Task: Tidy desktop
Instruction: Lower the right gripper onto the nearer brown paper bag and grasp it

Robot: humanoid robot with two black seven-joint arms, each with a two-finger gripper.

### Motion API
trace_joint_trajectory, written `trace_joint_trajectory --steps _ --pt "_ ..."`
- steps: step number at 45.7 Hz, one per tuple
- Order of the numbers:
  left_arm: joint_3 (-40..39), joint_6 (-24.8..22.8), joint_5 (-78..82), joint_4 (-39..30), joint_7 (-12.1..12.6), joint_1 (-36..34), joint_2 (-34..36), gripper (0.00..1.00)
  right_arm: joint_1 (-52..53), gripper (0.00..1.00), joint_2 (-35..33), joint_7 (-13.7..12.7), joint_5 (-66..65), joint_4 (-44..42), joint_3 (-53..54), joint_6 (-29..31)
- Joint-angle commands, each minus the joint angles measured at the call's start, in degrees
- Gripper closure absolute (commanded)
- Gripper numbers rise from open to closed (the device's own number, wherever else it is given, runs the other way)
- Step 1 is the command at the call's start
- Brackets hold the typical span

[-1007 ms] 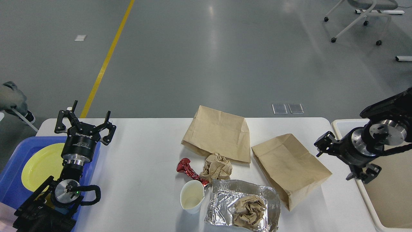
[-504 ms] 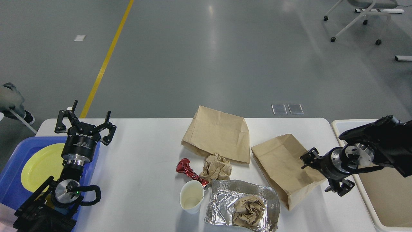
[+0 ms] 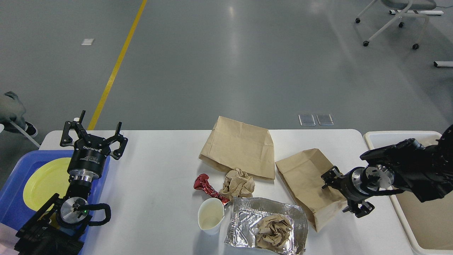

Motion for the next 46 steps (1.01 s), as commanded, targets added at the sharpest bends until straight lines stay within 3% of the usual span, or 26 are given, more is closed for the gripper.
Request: trace_joint_trajectory --steps 1,3,4,13,32,41,46 --pt "0.0 0.0 0.0 0.0 0.0 0.0 0.0 0.01 -0.6 0.83 0.4 0.0 0.2 0.0 0.1 -0.2" --pt "0.0 0.0 0.0 0.0 0.0 0.0 0.0 0.01 -0.6 0.99 0.4 0.0 0.2 0.1 0.1 -0.2" --pt "0.0 0.0 0.0 0.0 0.0 0.0 0.0 0.01 -0.6 1.00 0.4 0.0 0.1 0.1 0.1 -0.3" --pt "0.0 0.0 0.0 0.0 0.0 0.0 0.0 0.01 -0.5 1.00 0.9 0.0 -0.8 0.4 0.1 -6.1" --pt "0.0 0.0 0.0 0.0 0.0 0.0 0.0 0.01 0.2 1.00 0.2 -0.1 -0.4 0.9 0.0 -6.4" --pt "0.0 0.0 0.0 0.0 0.0 0.0 0.0 0.01 6.8 1.00 -4.1 -0.4 -1.4 6.0 -1.6 -4.9" --pt "0.0 0.0 0.0 0.0 0.0 0.0 0.0 0.01 16.4 1.00 -6.5 -0.4 -9.6 11.5 -6.4 1.8"
